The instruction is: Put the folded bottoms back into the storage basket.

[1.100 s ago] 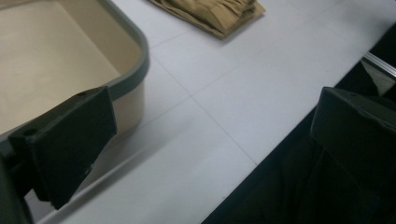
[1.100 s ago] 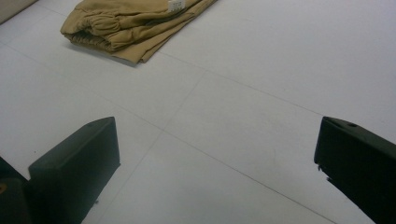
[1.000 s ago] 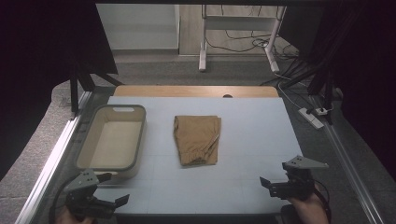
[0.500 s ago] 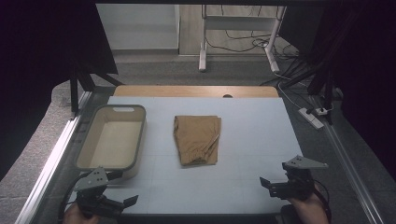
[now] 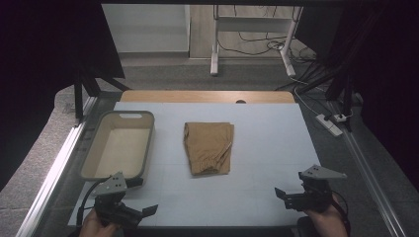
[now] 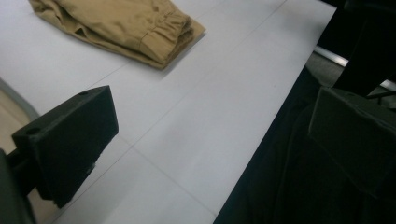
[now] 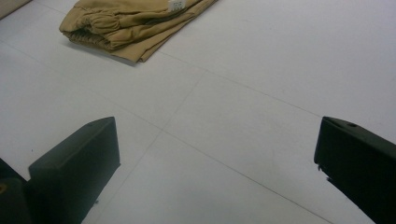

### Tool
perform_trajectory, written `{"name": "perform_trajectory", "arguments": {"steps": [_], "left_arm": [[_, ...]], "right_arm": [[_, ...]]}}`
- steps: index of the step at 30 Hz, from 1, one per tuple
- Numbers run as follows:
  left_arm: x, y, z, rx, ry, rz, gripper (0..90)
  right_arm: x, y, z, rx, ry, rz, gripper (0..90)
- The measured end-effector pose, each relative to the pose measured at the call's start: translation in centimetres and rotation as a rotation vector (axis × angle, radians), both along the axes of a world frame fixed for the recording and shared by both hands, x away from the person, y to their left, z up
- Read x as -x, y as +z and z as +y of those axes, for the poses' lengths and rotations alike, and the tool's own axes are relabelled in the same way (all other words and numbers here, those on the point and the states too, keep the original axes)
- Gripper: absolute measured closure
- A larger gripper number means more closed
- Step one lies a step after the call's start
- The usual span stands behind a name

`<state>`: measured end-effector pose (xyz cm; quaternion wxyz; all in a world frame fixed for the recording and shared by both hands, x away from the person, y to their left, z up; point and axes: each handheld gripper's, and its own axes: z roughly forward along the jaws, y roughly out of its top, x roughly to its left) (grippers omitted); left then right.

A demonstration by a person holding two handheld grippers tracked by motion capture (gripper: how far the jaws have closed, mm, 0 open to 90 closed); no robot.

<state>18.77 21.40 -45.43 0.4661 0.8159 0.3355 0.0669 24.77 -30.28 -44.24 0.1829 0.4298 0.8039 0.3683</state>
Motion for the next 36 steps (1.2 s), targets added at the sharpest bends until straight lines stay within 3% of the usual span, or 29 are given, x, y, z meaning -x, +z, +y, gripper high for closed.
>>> {"name": "perform_trajectory", "arguments": {"steps": [6, 10, 13, 23, 25, 29, 32, 36], "left_arm": [[-0.5, 0.0, -0.3, 0.005, -0.007, 0.008, 0.3], [-1.0, 0.1, -0.8, 0.009, -0.038, 0.012, 0.0], [-1.4, 0.2, -1.3, -0.030, -0.046, 0.005, 0.0], [-3.1, 0.8, -2.8, -0.072, -0.052, 0.015, 0.0], [-3.4, 0.9, -3.1, -0.062, -0.055, 0.010, 0.0], [-4.2, 0.9, -3.8, -0.081, -0.051, 0.004, 0.0], [-4.7, 0.9, -4.1, -0.079, -0.035, 0.016, 0.0], [-5.6, 0.7, -4.4, -0.039, -0.017, 0.041, 0.0]], "right_arm": [[0.0, 0.0, 0.0, 0.001, 0.001, -0.003, 0.6], [0.1, 0.0, 0.1, 0.006, 0.003, -0.008, 0.6], [0.1, 0.0, 0.1, 0.010, 0.004, -0.009, 0.6], [0.2, 0.0, 0.2, 0.021, 0.007, -0.023, 0.6], [0.4, 0.0, 0.4, 0.033, 0.013, -0.037, 0.6], [0.5, 0.0, 0.7, 0.065, 0.019, -0.049, 0.6], [0.5, 0.0, 0.7, 0.066, 0.021, -0.051, 0.6], [0.5, 0.0, 0.6, 0.054, 0.018, -0.050, 0.6]]}}
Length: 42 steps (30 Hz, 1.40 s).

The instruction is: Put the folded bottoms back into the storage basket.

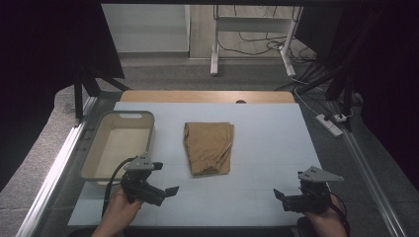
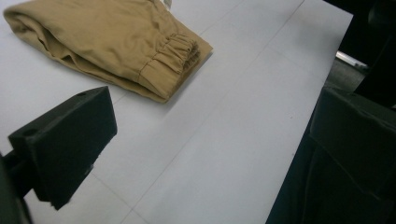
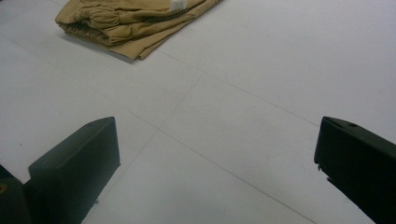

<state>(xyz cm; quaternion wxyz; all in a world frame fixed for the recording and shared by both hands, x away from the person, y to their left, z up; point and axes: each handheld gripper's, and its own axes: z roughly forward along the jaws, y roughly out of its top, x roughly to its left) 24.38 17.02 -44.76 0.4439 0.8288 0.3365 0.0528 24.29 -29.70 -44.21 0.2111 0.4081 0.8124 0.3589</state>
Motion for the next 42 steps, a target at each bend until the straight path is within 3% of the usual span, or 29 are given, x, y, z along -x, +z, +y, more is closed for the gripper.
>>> {"name": "perform_trajectory", "arguments": {"steps": [12, 21, 33, 38, 42], "left_arm": [[-1.8, -0.4, -1.1, -0.025, -0.021, 0.012, 0.0], [-3.5, -0.9, -2.2, -0.017, -0.023, 0.027, 0.0], [-5.6, -2.0, -4.1, -0.105, -0.019, 0.028, 0.0], [-6.6, -2.3, -5.0, -0.127, -0.009, 0.070, 0.0], [-7.5, -2.5, -5.6, -0.142, 0.007, 0.069, 0.0]], "right_arm": [[-0.1, 0.0, 0.0, 0.000, 0.000, 0.006, 0.6], [-0.1, 0.0, -0.1, -0.002, 0.002, 0.008, 0.6], [-0.1, 0.0, 0.0, 0.001, 0.007, 0.007, 0.6], [-0.1, 0.0, 0.0, -0.003, 0.011, 0.015, 0.6], [-0.1, 0.0, 0.0, -0.001, 0.011, 0.009, 0.6]]}}
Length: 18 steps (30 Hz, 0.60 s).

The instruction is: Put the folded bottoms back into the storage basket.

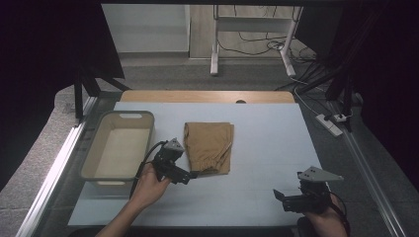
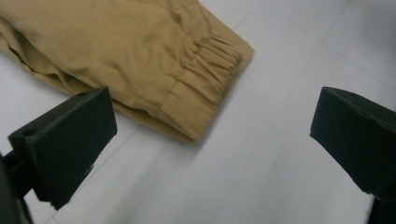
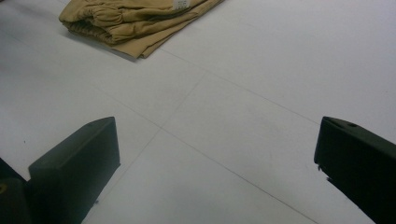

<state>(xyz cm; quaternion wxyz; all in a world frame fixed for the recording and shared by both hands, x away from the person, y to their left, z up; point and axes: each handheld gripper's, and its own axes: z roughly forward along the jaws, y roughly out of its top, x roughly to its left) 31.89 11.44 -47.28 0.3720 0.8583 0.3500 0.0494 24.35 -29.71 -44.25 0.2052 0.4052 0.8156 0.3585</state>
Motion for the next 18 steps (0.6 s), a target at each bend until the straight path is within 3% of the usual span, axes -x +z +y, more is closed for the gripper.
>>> {"name": "perform_trajectory", "arguments": {"steps": [8, 14, 18], "left_arm": [[-1.7, -1.0, -0.4, -0.051, 0.057, 0.008, 0.0], [-2.7, -1.2, -0.8, -0.058, 0.082, 0.016, 0.0], [-3.4, -1.6, -1.0, -0.098, 0.107, 0.019, 0.0]], "right_arm": [[0.0, 0.0, 0.0, 0.001, 0.004, 0.003, 0.6], [0.0, 0.0, 0.0, 0.003, 0.008, 0.003, 0.6], [0.0, 0.0, 0.0, 0.002, 0.008, 0.003, 0.6]]}}
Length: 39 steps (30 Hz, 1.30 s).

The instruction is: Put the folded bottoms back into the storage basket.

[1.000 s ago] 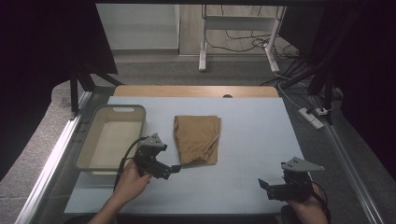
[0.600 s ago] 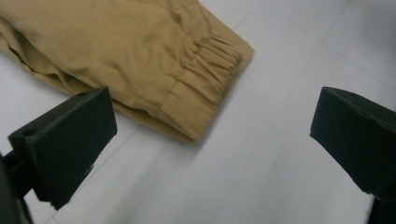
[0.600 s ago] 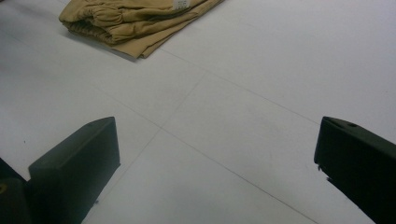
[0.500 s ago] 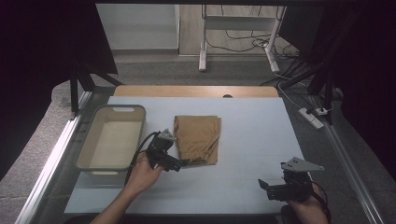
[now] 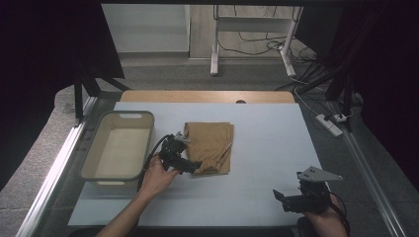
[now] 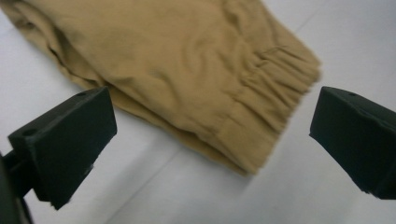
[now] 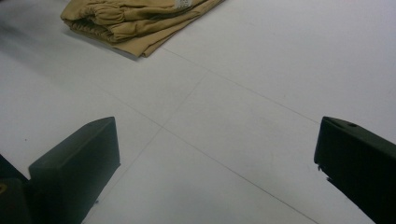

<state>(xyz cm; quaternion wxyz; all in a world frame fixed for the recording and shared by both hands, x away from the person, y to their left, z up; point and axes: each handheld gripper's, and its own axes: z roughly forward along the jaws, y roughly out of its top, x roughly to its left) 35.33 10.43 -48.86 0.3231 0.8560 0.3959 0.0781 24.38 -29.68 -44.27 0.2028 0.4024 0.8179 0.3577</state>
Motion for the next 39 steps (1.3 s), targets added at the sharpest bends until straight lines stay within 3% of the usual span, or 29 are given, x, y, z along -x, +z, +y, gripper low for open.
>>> {"name": "perform_trajectory", "arguments": {"steps": [7, 14, 20, 22, 25, 30, 33, 35, 39], "left_arm": [[-1.1, -1.5, 0.5, 0.030, 0.037, 0.068, 0.0], [-1.1, -3.2, 0.1, -0.017, 0.033, 0.111, 0.0], [-1.0, -4.4, -0.1, -0.035, 0.030, 0.103, 0.0], [-0.6, -4.6, -0.1, -0.040, 0.029, 0.074, 0.0], [-0.5, -4.5, -0.2, -0.047, 0.017, 0.067, 1.6], [0.3, -4.3, -0.2, -0.021, -0.011, 0.051, 17.8], [0.9, -4.2, -0.4, 0.013, -0.030, 0.045, 43.0], [1.1, -4.2, -0.4, 0.035, -0.039, 0.051, 47.1], [1.1, -4.0, -0.6, 0.033, -0.043, 0.063, 56.1]], "right_arm": [[0.0, 0.0, 0.1, 0.002, 0.005, 0.001, 0.6], [0.1, 0.0, 0.1, 0.005, 0.011, 0.001, 0.6], [0.1, 0.0, 0.1, 0.006, 0.014, -0.002, 0.6], [0.1, 0.0, 0.1, 0.006, 0.015, -0.003, 0.6], [0.1, 0.0, 0.1, 0.007, 0.019, -0.001, 0.6], [0.1, 0.0, 0.2, 0.013, 0.022, 0.001, 0.6], [0.0, 0.0, 0.3, 0.015, 0.025, 0.002, 0.6], [0.1, 0.0, 0.3, 0.017, 0.025, 0.001, 0.6], [0.0, -0.1, 0.4, 0.026, 0.030, 0.001, 0.6]]}}
